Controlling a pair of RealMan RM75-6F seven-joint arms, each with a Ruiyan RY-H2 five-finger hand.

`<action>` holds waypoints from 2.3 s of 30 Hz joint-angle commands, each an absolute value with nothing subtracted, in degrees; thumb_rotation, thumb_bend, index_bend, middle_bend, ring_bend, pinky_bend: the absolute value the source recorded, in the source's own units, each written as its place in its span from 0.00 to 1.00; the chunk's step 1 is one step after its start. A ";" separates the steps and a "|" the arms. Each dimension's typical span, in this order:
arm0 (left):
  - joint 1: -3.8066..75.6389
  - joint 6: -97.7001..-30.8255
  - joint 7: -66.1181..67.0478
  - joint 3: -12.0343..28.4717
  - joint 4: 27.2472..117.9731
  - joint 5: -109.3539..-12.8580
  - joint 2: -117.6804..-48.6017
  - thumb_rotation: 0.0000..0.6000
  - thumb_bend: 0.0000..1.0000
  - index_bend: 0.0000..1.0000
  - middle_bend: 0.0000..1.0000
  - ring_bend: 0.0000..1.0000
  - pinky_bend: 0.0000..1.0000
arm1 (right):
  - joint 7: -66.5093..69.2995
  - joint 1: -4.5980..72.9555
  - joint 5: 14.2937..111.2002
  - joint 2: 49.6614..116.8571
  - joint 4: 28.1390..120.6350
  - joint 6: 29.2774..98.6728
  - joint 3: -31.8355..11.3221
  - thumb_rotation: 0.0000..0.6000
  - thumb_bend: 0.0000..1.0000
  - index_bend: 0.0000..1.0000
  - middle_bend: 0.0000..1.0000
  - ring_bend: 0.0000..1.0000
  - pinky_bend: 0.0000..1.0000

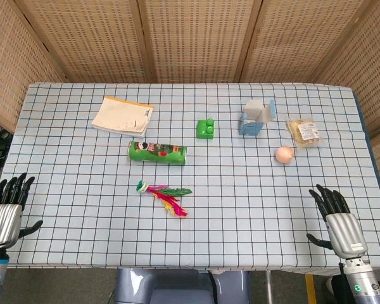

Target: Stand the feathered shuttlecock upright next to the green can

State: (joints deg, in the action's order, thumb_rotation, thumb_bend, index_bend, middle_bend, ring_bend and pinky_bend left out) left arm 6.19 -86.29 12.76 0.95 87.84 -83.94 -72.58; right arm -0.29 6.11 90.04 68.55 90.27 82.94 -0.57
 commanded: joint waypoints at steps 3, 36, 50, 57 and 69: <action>6.12 -86.36 12.90 1.01 88.24 -84.22 -72.52 1.00 0.00 0.00 0.00 0.00 0.00 | -0.17 6.01 90.03 68.46 90.22 82.98 -0.50 1.00 0.01 0.00 0.00 0.00 0.00; 17.43 -72.55 17.48 1.44 97.79 -93.12 -66.60 1.00 0.00 0.00 0.00 0.00 0.00 | 1.05 5.84 88.07 67.77 90.58 82.52 -1.35 1.00 0.01 0.00 0.00 0.00 0.00; 31.22 -56.74 30.44 7.44 99.55 -88.29 -76.00 1.00 0.00 0.11 0.00 0.00 0.00 | 2.64 5.95 86.87 67.65 89.77 82.06 -2.03 1.00 0.01 0.01 0.00 0.00 0.00; 36.02 -52.12 36.67 9.95 99.29 -82.60 -82.34 1.00 0.00 0.25 0.00 0.00 0.00 | 3.98 6.08 86.15 67.43 89.37 81.55 -2.36 1.00 0.01 0.01 0.00 0.00 0.00; 42.76 -49.29 49.53 10.61 95.46 -70.52 -93.52 1.00 0.00 0.42 0.00 0.00 0.00 | 7.47 6.12 84.90 66.66 88.62 80.86 -2.97 1.00 0.01 0.01 0.00 0.00 0.00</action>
